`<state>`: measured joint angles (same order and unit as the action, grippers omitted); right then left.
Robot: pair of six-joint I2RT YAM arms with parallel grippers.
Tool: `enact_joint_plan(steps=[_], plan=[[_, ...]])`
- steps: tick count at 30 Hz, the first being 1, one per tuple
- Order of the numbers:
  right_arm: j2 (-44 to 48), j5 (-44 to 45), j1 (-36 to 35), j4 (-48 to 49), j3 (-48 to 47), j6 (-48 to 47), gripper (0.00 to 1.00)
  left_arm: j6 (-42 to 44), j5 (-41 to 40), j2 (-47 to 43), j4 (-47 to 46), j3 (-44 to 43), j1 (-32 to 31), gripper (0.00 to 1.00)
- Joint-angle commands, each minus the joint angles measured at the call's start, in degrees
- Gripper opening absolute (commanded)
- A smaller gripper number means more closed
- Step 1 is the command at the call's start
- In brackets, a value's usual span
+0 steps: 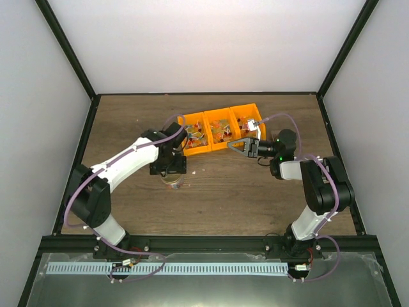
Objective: Pack the candies
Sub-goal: Close the bottle lid on the packing bottle.
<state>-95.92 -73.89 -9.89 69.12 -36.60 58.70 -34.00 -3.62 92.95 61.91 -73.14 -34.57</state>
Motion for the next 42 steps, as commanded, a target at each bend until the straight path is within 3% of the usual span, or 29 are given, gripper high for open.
enact_joint_plan(steps=[1, 25, 33, 42], plan=[[1.2, 0.0, 0.4, -0.1, 0.0, -1.6, 0.10, 1.5, 0.1, 1.3, -1.6, 2.1, -0.4, 0.83], [2.8, 0.3, 0.5, -3.6, 0.8, -3.7, 0.10, 3.7, -1.2, 5.1, -4.4, 3.3, -0.3, 0.83], [3.5, 0.6, 0.5, -5.4, 1.2, -4.8, 0.10, 3.4, -2.3, 4.5, -3.8, 2.6, -0.3, 0.95], [4.0, 1.2, 0.4, -5.5, 1.6, -4.5, 0.10, 3.5, -3.3, 2.2, -1.6, 1.1, -0.3, 0.99]])
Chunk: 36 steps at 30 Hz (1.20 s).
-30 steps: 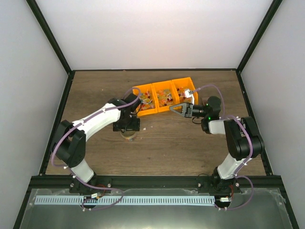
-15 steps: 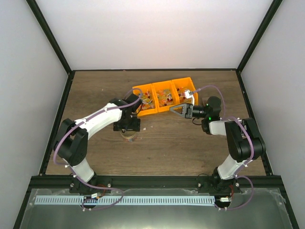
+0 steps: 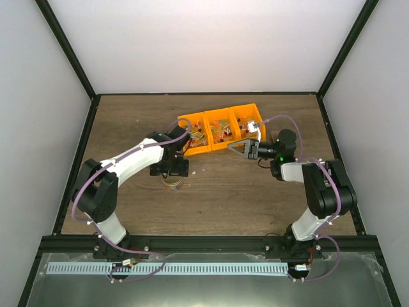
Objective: Pack the candies
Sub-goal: Close the bottle lid on the packing bottle.
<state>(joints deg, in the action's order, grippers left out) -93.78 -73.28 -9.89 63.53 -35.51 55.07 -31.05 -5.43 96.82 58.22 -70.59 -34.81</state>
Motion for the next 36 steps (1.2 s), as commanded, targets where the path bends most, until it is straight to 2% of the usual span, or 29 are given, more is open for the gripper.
enact_joint_plan(steps=[1, 15, 22, 25, 36], plan=[[2.0, 0.7, 0.4, 0.0, 0.7, -0.9, 0.11, 0.6, -1.4, -2.0, 2.4, -1.7, -0.1, 0.99], [3.5, 2.3, -0.6, 0.1, 3.9, -1.2, 0.11, 0.3, 0.1, -6.8, 3.4, -0.7, -0.2, 1.00], [4.0, 3.3, -1.4, -0.4, 4.3, -1.5, 0.11, 0.4, -0.6, -6.7, 4.2, -3.1, -0.2, 0.74], [4.0, 3.4, -1.5, -0.4, 4.5, -1.3, 0.10, 0.9, 0.0, -5.6, 3.5, -2.8, -0.1, 0.68], [3.8, 3.3, -1.5, -1.6, 3.1, -1.7, 0.11, 1.3, 0.7, -4.3, 1.3, 0.7, -0.2, 0.67]])
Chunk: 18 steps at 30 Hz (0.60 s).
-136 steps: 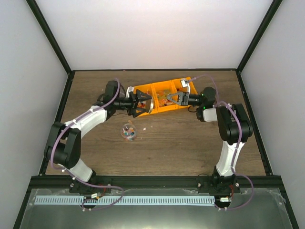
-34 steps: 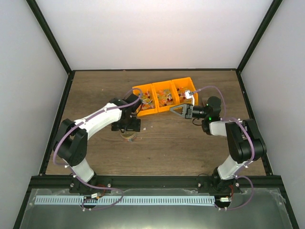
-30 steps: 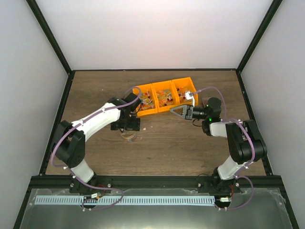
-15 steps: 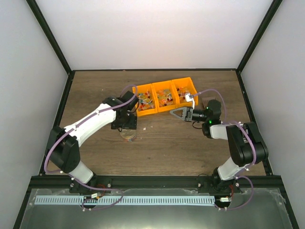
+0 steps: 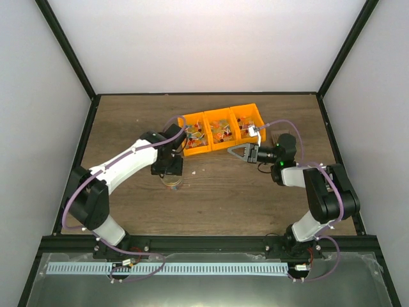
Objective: Pack the candies
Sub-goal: Close the bottle lid on the packing bottle.
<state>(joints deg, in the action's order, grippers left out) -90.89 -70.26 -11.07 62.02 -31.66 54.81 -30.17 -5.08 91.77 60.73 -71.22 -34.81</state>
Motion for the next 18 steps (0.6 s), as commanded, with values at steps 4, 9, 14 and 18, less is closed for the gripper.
enact_joint_plan(steps=[4, 9, 14, 18], plan=[[0.7, 0.3, -0.4, -0.1, -1.1, -1.3, 0.11, 0.5, 0.4, 1.0, -2.2, 2.7, -0.2, 0.67], [0.4, 0.2, -0.3, -0.1, -0.9, -1.3, 0.11, 0.6, 0.5, 1.8, -3.2, 3.8, -0.2, 0.67], [0.4, 0.2, -0.4, -0.1, -0.8, -1.4, 0.11, 0.7, 0.4, 2.7, -3.7, 4.3, -0.3, 0.67], [0.2, 0.3, -0.3, -0.2, -0.8, -1.4, 0.11, 0.9, 0.1, 3.0, -3.7, 4.3, -0.3, 0.67]])
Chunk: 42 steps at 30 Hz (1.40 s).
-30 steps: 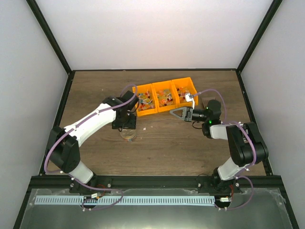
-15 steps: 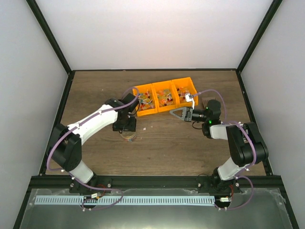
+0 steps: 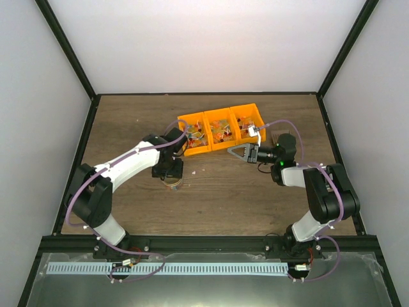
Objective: Pack the candies
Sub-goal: Close the bottle lid on the packing bottle.
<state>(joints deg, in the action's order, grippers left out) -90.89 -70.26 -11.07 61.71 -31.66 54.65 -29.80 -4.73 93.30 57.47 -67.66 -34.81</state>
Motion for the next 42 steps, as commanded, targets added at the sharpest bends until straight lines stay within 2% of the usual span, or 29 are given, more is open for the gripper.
enact_joint_plan(steps=[1, 16, 32, 40, 42], plan=[[0.1, 0.2, -0.4, 0.2, -0.8, -1.2, 0.11, 0.5, -0.2, 1.5, -0.4, 0.7, -0.3, 0.67], [-0.6, 0.1, -0.4, 1.0, -0.9, -0.5, 0.11, 1.0, 0.1, 1.3, 1.4, -4.4, -0.3, 0.68], [-0.8, 0.0, -0.4, 0.8, -1.0, -0.4, 0.11, 1.1, 1.0, 2.0, -1.2, 0.9, -0.3, 0.68], [-0.3, 0.2, -0.6, 0.4, -0.8, -0.4, 0.11, 0.8, 0.8, -0.7, 1.2, -3.9, -0.6, 0.68], [-0.1, 0.9, -1.1, 0.6, -0.6, 0.7, 0.11, 1.0, 0.6, -2.7, 0.8, -5.3, -0.7, 0.73]])
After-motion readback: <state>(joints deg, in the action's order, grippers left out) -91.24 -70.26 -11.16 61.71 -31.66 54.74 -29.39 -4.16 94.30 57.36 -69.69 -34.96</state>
